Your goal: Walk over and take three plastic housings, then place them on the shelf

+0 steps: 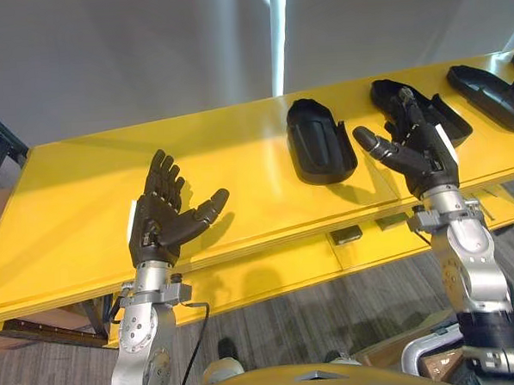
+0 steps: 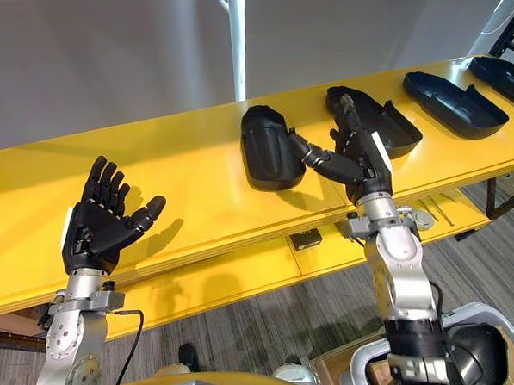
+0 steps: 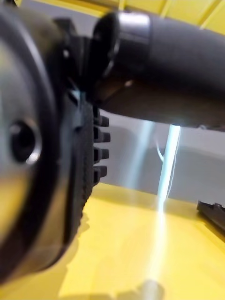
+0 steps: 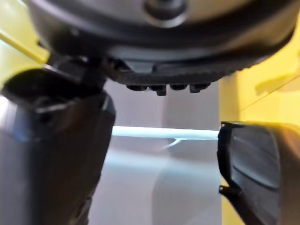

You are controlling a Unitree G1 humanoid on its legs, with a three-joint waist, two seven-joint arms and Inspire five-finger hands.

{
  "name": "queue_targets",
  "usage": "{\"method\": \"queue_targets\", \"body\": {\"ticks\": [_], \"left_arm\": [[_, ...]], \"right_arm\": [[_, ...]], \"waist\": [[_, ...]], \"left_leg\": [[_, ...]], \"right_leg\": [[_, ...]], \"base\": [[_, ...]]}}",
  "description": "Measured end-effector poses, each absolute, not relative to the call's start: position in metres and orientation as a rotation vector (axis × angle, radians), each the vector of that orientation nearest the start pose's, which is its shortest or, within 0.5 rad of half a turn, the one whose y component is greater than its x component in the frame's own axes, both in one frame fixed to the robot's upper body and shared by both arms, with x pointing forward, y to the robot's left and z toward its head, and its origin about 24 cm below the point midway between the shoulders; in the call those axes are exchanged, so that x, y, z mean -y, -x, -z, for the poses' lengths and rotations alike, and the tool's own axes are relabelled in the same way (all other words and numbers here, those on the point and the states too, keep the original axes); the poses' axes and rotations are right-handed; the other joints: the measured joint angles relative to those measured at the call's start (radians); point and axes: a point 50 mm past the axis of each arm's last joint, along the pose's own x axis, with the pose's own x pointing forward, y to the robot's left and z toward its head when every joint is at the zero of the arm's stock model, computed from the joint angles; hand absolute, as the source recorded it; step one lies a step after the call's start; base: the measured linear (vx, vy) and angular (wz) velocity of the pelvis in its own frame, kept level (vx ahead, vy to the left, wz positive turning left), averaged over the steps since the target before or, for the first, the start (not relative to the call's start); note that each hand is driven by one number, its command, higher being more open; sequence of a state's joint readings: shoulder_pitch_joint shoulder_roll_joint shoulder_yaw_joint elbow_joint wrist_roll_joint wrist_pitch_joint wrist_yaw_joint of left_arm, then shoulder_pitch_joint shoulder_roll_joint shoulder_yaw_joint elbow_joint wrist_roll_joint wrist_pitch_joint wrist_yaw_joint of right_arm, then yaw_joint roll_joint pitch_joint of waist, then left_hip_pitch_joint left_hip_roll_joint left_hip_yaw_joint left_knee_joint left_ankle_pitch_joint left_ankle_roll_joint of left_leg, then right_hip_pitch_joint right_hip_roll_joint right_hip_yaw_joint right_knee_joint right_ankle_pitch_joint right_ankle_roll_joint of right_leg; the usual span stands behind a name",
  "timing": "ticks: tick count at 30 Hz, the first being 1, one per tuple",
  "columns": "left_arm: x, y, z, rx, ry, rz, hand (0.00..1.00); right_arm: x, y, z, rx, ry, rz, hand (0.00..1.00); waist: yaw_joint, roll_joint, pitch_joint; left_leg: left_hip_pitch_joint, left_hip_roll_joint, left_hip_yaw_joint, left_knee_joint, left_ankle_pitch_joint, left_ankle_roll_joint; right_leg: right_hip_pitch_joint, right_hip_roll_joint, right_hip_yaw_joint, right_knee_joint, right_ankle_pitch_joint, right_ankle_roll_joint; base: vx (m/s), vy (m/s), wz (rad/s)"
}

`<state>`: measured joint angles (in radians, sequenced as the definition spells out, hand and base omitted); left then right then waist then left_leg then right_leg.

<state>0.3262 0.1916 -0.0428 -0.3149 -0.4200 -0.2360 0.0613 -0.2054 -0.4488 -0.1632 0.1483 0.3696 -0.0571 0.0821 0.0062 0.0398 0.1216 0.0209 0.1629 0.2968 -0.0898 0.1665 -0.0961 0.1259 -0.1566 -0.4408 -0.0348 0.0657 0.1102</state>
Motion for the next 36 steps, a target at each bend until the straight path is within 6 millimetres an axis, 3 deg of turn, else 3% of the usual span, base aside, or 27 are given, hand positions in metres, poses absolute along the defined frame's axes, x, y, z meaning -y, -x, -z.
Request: {"method": "queue_targets", "body": {"ticks": [4, 10, 19, 24, 36], "left_arm": [[-0.189, -0.187, -0.069, 0.212, 0.245, -0.079, 1.00], [-0.189, -0.187, -0.069, 0.212, 0.246, -0.076, 1.00], [-0.184, -0.189, -0.062, 0.177, 0.240, -0.038, 1.00], [-0.183, -0.191, -0.059, 0.164, 0.245, -0.026, 1.00], [-0.169, -0.197, -0.058, 0.155, 0.252, 0.057, 1.00]], "right_arm": [[0.291, -0.312, -0.098, 0.079, 0.028, 0.211, 1.00], [0.302, -0.333, -0.105, 0.043, 0.001, 0.205, 1.00], [0.290, -0.359, -0.113, -0.028, 0.030, 0.062, 1.00], [0.292, -0.367, -0.113, -0.082, 0.019, 0.083, 1.00], [0.289, -0.383, -0.134, -0.117, 0.044, 0.110, 1.00]], "waist": [[0.027, 0.003, 0.000], [0.054, 0.007, 0.001], [0.080, 0.005, 0.002], [0.102, 0.001, 0.008], [0.107, 0.007, 0.054]], "left_leg": [[-0.019, -0.004, -0.029, 0.000, 0.008, -0.001], [-0.024, -0.014, -0.059, 0.000, 0.016, 0.004], [-0.029, -0.013, -0.079, 0.000, 0.022, 0.014], [-0.030, -0.012, -0.079, 0.000, 0.023, 0.013], [-0.030, -0.011, -0.078, 0.001, 0.025, 0.015]], "right_leg": [[0.000, -0.001, -0.028, 0.001, 0.000, 0.000], [0.015, -0.007, -0.055, 0.001, 0.001, 0.001], [0.034, -0.005, -0.076, -0.019, 0.009, 0.005], [0.034, 0.002, -0.075, -0.022, 0.009, 0.003], [0.033, 0.002, -0.073, -0.021, 0.008, 0.001]], "base": [[-0.04, 0.011, 0.19], [-0.03, 0.015, 0.16], [0.00, -0.001, 0.07], [0.00, 0.000, 0.00], [0.00, 0.000, 0.00]]}}
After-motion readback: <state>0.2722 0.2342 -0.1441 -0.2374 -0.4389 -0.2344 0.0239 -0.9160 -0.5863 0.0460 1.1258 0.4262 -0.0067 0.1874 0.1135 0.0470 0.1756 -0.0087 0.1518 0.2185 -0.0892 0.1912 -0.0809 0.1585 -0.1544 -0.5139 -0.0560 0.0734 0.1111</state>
